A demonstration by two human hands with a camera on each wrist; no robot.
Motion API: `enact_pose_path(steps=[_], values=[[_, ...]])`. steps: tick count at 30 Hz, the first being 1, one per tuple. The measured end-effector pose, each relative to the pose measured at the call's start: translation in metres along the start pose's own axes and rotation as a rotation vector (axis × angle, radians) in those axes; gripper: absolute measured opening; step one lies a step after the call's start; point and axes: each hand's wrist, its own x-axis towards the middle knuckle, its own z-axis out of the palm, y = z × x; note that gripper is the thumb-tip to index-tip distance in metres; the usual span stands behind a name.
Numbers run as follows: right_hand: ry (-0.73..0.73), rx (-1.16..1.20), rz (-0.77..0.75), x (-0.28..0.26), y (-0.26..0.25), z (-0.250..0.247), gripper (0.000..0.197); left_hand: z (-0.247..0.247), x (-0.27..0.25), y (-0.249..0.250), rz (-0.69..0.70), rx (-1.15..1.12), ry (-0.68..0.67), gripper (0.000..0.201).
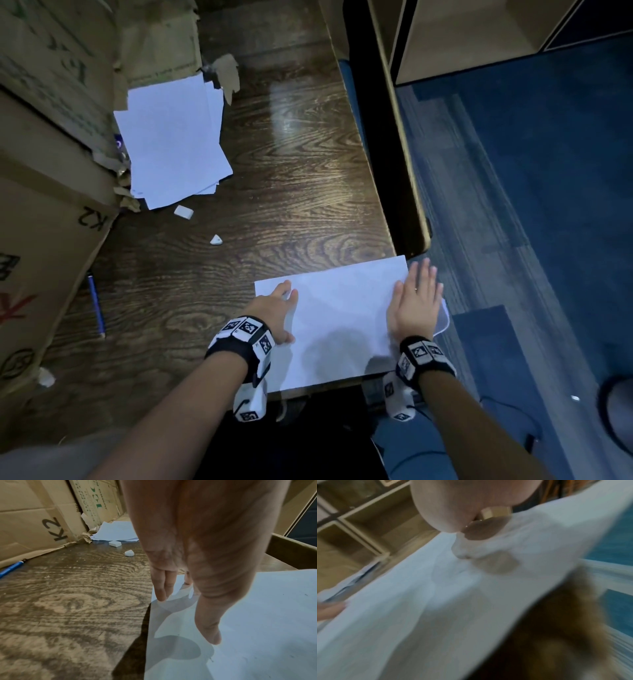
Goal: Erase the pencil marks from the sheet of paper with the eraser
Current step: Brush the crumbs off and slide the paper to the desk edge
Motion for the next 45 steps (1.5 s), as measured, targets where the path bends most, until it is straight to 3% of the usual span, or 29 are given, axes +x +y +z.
enact_pose_path(steps=[5,7,9,11,15,17,19,23,25,28,32,34,35,37,41,43,45], values=[[-0.212,0.025,-0.614,-0.036,-0.083,0.046,0.054,-0.004,0.002,-0.002,0.016,0.007,-0.011,0.104],[-0.248,-0.07,-0.747,-0.04,-0.086,0.055,0.051,-0.003,0.001,-0.002,0.012,0.009,-0.013,0.104],[-0.226,-0.126,-0.685,-0.024,-0.067,0.047,0.053,-0.004,-0.001,-0.001,0.003,0.012,-0.02,0.104],[-0.197,-0.185,-0.513,-0.007,-0.035,0.03,0.056,-0.005,-0.003,0.001,0.0,0.011,-0.035,0.105],[-0.11,-0.043,-0.118,0.016,0.03,-0.011,0.064,-0.007,-0.004,-0.001,0.014,-0.005,-0.051,0.106],[-0.101,0.0,-0.02,0.015,0.034,-0.014,0.069,-0.008,-0.003,-0.001,0.009,-0.012,-0.068,0.107],[-0.063,-0.028,-0.154,0.007,0.014,-0.005,0.065,-0.01,-0.001,0.0,0.004,-0.011,-0.071,0.108],[-0.21,-0.058,-0.657,-0.026,-0.049,0.035,0.055,-0.01,0.0,0.002,-0.009,0.001,-0.082,0.109],[-0.257,-0.106,-0.764,-0.036,-0.057,0.041,0.053,-0.011,-0.001,0.003,-0.012,0.005,-0.083,0.11],[-0.198,-0.157,-0.651,-0.022,-0.024,0.027,0.053,-0.015,-0.002,0.003,-0.008,-0.012,-0.117,0.109],[-0.079,-0.103,-0.259,0.002,0.045,-0.007,0.057,-0.022,-0.002,0.001,0.009,-0.05,-0.164,0.11],[-0.063,-0.026,-0.109,0.007,0.053,-0.015,0.062,-0.024,-0.001,0.0,-0.001,-0.063,-0.192,0.111],[-0.032,-0.032,-0.138,0.004,0.048,-0.015,0.06,-0.025,-0.001,0.001,-0.006,-0.061,-0.205,0.112],[0.017,-0.03,-0.383,-0.006,0.023,-0.004,0.054,-0.027,-0.001,0.004,-0.016,-0.036,-0.227,0.112],[-0.253,-0.086,-0.878,-0.042,-0.04,0.028,0.057,-0.03,0.0,0.01,-0.051,0.039,-0.247,0.112],[-0.322,-0.158,-0.932,-0.046,-0.044,0.032,0.056,-0.031,0.0,0.01,-0.055,0.051,-0.253,0.112],[-0.277,-0.154,-0.81,-0.037,-0.027,0.026,0.053,-0.033,-0.001,0.01,-0.053,0.045,-0.271,0.112]])
